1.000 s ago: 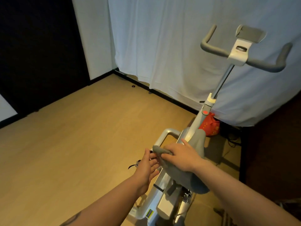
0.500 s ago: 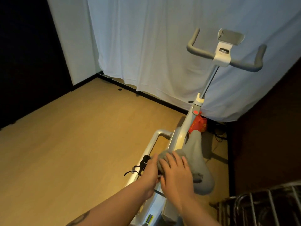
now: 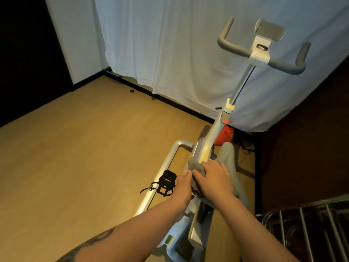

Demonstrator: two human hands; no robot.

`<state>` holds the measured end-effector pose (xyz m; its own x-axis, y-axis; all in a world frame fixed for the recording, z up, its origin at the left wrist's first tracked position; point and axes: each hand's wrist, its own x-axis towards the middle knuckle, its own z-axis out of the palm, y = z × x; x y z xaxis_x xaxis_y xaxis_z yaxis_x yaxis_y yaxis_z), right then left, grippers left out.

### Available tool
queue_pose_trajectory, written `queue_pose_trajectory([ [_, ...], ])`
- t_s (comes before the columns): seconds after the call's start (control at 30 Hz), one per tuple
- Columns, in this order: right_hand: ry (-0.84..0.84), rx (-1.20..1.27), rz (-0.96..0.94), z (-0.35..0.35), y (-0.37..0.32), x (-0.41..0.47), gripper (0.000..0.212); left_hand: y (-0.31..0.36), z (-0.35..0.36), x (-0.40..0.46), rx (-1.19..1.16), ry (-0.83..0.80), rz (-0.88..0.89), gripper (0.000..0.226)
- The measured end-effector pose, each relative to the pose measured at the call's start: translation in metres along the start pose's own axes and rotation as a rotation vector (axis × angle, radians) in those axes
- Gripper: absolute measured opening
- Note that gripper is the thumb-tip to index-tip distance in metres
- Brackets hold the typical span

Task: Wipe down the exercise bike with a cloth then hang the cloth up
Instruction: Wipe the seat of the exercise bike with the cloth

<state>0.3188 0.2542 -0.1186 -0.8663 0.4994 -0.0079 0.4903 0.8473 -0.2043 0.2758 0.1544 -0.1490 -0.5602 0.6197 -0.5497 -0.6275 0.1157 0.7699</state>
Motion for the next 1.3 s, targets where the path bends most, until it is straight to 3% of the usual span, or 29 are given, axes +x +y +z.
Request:
queue_pose_trajectory([
  [0.1,-0.023,-0.096,-0.193,0.006,0.002,-0.025,0.039,-0.001,-0.002,-0.005,0.007,0.0,-0.028,0.033],
  [0.2,-0.167,-0.072,-0.41,-0.009,0.026,-0.028,0.048,0.001,-0.007,-0.005,-0.043,-0.016,-0.03,0.039],
  [0.3,-0.156,0.098,-0.152,-0.02,0.027,0.011,0.024,-0.001,-0.003,-0.004,-0.012,-0.004,-0.006,0.034],
  [0.37,-0.082,0.023,-0.05,-0.014,0.011,0.015,0.018,-0.001,0.001,-0.008,0.012,0.01,0.003,0.032],
  [0.5,-0.172,-0.052,-0.386,-0.01,0.014,-0.008,0.026,-0.004,0.005,-0.009,0.001,0.058,0.01,0.043],
  [0.57,-0.214,0.033,-0.32,-0.019,0.025,0.007,0.024,-0.003,0.008,-0.012,-0.027,0.056,0.014,0.034],
  [0.67,-0.121,0.072,-0.085,-0.019,0.019,0.017,0.02,-0.003,0.012,-0.015,-0.047,0.073,0.011,0.027],
  [0.73,-0.107,-0.055,-0.264,-0.01,0.01,0.0,0.025,-0.005,0.013,-0.017,-0.054,0.109,0.018,0.035],
  [0.8,-0.186,-0.129,-0.524,-0.009,0.015,-0.014,0.044,-0.007,0.015,-0.017,-0.074,0.138,0.006,0.048],
  [0.83,-0.232,-0.108,-0.566,-0.012,0.023,-0.01,0.048,-0.008,0.018,-0.018,-0.079,0.149,0.017,0.049],
  [0.9,-0.293,0.008,-0.445,-0.02,0.035,0.011,0.042,-0.008,0.024,-0.019,-0.082,0.161,0.043,0.043],
  [1.0,-0.185,0.067,-0.195,-0.021,0.031,0.023,0.032,-0.007,0.031,-0.024,-0.122,0.176,0.073,0.036],
  [1.07,-0.15,0.034,-0.339,-0.013,0.027,0.008,0.029,-0.009,0.035,-0.028,-0.111,0.193,0.094,0.036],
  [1.17,-0.257,0.035,-0.597,-0.022,0.04,0.005,0.033,-0.012,0.04,-0.031,-0.128,0.223,0.118,0.036],
  [1.23,-0.292,0.011,-0.492,-0.028,0.053,0.03,0.034,-0.011,0.045,-0.032,-0.137,0.243,0.131,0.035],
  [1.3,-0.221,0.013,-0.327,-0.025,0.061,0.043,0.032,-0.011,0.05,-0.033,-0.137,0.261,0.142,0.033],
])
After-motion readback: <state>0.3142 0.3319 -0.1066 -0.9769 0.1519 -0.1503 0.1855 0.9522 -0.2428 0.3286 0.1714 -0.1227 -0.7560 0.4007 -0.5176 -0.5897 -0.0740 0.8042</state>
